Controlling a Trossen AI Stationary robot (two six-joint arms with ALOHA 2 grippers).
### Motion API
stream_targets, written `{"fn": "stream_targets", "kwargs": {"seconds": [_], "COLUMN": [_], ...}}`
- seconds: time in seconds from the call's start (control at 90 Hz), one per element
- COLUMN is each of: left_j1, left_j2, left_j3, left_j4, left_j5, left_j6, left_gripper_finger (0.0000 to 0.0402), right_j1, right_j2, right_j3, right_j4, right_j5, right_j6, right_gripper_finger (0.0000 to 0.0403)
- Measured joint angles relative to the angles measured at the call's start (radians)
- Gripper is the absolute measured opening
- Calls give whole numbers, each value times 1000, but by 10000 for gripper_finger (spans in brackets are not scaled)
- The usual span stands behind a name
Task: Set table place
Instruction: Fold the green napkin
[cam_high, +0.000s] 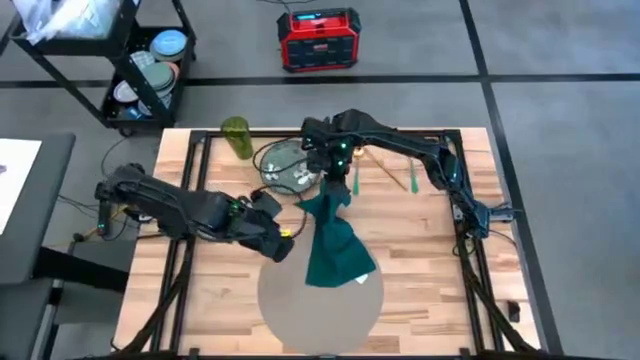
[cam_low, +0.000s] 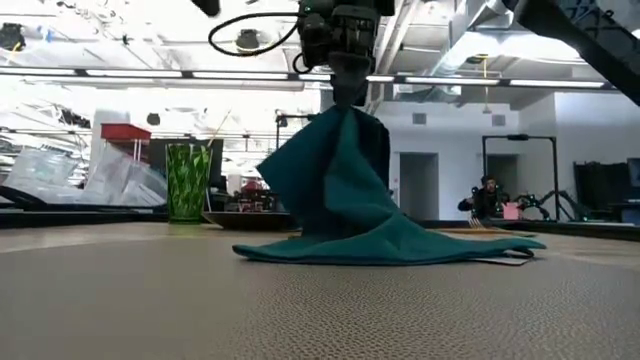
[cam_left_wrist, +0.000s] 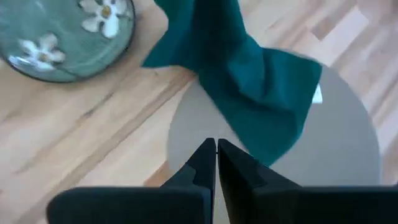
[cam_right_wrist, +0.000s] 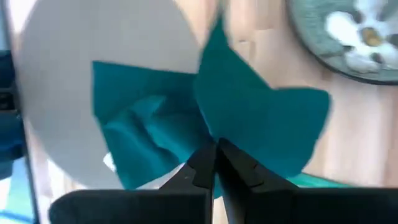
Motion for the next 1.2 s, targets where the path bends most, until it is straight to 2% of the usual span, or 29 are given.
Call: {"fn": "stream_targets", "kwargs": {"seconds": [0.156,0.367,0.489,0.589,0.722,0.789,1.0,1.2], "left_j1": [8,7,7,3,2,2,26,116], "left_j2": [-2,-10,-8,3,3,0,21,22], "left_j3": [-140,-314,-406,-484,-574,-590,-589,-589], "left_j4": [263,568,658,733,861,884,904,979], "left_j5": [-26,-27,-46,-178,-427,-488,-475,-306], "left_j6": [-37,-99,-184,-329,-511,-575,-548,-340], "left_gripper_finger": [0,0,0,0,0,0,0,0], "right_j1": [-25,-107,-176,-228,-284,-307,-353,-375], "right_j2": [6,6,6,6,6,6,5,5], "right_j3": [-1,0,0,0,0,0,0,0], "right_j4": [1,-4,-37,-58,-64,-63,-64,-62], "right_j5": [-13,15,16,15,5,5,4,-38], "right_j6": [-32,-63,-38,-37,-18,-19,-29,-30], "right_gripper_finger": [17,89,122,136,138,135,133,133]}}
